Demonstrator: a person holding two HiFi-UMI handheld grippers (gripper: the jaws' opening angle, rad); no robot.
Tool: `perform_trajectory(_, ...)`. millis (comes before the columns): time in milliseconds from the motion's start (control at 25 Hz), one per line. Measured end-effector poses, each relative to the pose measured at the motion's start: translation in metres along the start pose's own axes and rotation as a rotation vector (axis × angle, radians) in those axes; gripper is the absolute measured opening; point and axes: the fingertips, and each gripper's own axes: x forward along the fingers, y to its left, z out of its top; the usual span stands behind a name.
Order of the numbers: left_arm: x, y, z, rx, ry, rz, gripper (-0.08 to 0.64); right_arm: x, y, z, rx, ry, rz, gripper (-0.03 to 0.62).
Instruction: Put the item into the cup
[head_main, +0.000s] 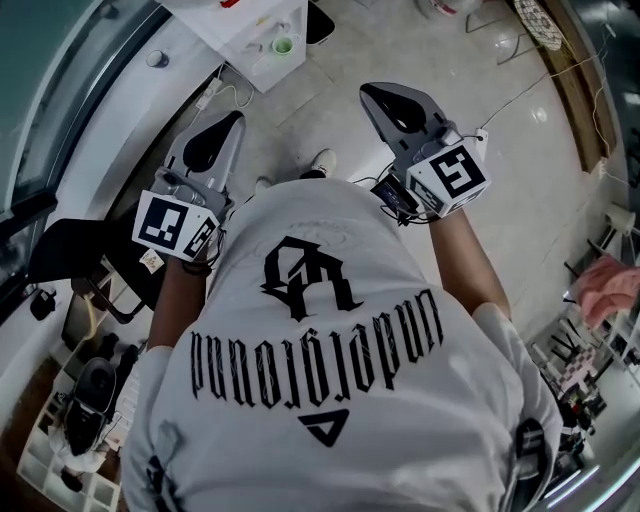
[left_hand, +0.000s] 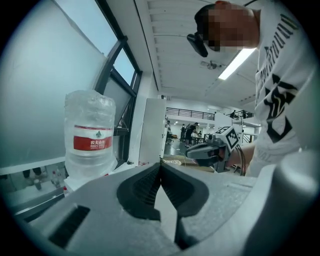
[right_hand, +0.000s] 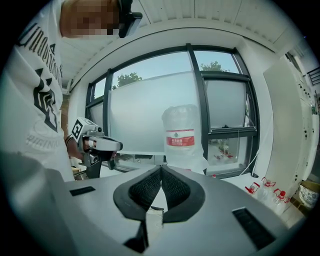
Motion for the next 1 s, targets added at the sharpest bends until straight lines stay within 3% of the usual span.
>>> perform_trajectory(560, -0.139, 0.008, -0.043, -0.070, -0.005, -0.055, 0.015, 0.024, 0.135, -0.017, 0.023, 0.069, -0.057, 0.015)
perform_trajectory(1000, -0.167, -0.006, -0.049, -0.057, 0.003, -0.141, 0.015, -0.002, 0.179, -0.025, 0.047, 0.071, -0.124, 0.015)
